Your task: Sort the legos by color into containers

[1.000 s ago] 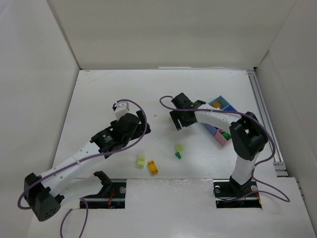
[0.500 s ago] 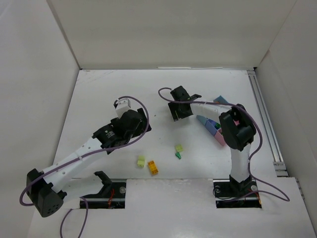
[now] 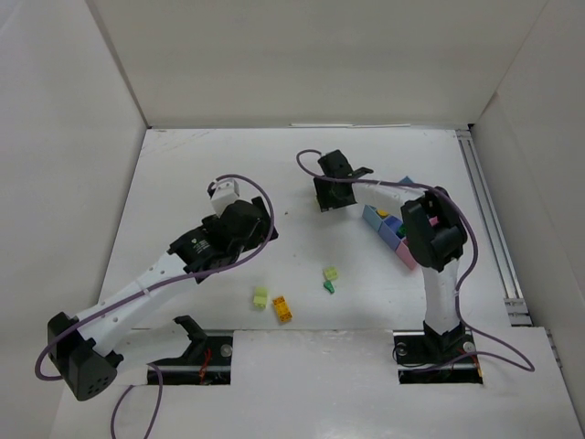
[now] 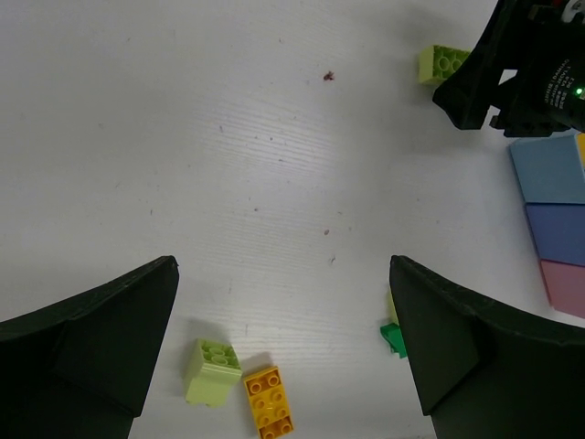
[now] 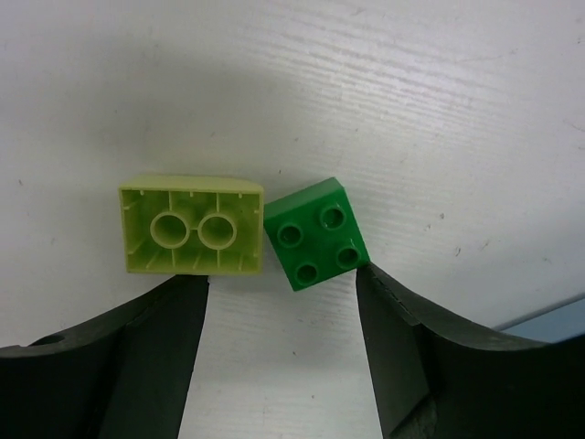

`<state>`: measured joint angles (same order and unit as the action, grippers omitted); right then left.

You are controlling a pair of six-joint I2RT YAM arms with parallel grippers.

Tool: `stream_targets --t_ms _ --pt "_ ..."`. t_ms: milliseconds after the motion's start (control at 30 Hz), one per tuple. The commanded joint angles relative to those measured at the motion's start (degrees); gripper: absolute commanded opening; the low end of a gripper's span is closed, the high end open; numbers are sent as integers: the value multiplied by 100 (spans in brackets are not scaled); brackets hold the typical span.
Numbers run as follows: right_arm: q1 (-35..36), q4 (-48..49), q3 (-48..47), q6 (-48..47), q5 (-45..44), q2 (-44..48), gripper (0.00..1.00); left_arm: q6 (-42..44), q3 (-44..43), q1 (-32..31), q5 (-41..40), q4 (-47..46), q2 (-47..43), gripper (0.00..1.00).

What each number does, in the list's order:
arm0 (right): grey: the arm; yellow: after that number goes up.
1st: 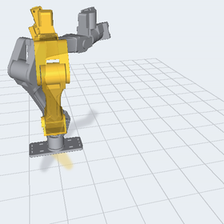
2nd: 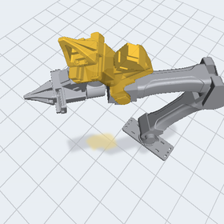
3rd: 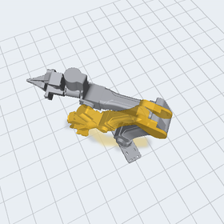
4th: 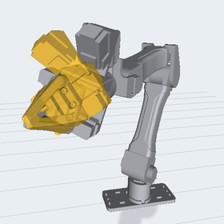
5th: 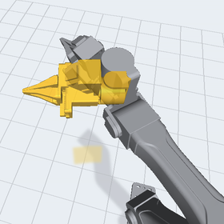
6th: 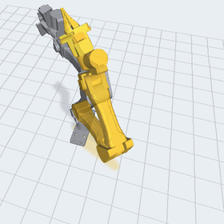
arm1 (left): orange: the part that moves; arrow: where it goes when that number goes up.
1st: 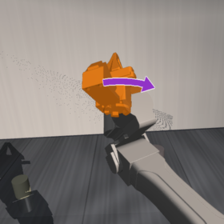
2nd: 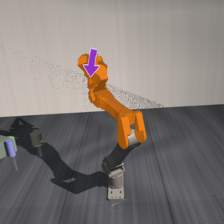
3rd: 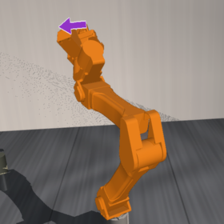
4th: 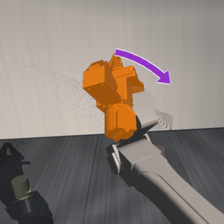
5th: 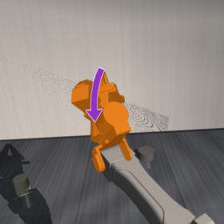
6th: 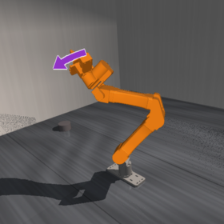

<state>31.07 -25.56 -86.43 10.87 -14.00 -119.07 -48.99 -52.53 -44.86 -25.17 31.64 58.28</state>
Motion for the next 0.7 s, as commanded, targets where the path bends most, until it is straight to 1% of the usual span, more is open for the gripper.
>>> stream_targets --t_ms 0,100,200,233,333,433,567,600,667 --pt "-66 -133 -190 249 -234 -266 71 4 -257 39 -155 140 -36 100" --pt "-66 -194 -251 511 -480 -266 71 -49 -257 39 -155 141 -36 100" --pt "-127 -195 -251 512 -481 -266 71 -49 -310 39 -208 193 -88 100" --pt "-127 -195 -251 512 -481 -266 74 -49 -310 39 -208 194 -89 100" --pt "-189 -72 -41 346 -481 -196 74 -49 -310 39 -261 194 -89 100" --pt "-312 86 -93 293 -235 -257 71 -49 -310 39 -313 194 -89 100" --pt "-312 227 -163 91 -129 -328 71 -49 -363 39 -313 194 -89 100" --pt "-312 279 -163 38 -129 -328 67 -49 -363 39 -313 194 -89 100" --pt "-312 341 -163 38 -129 -328 63 -49 -363 39 -313 194 -89 100"
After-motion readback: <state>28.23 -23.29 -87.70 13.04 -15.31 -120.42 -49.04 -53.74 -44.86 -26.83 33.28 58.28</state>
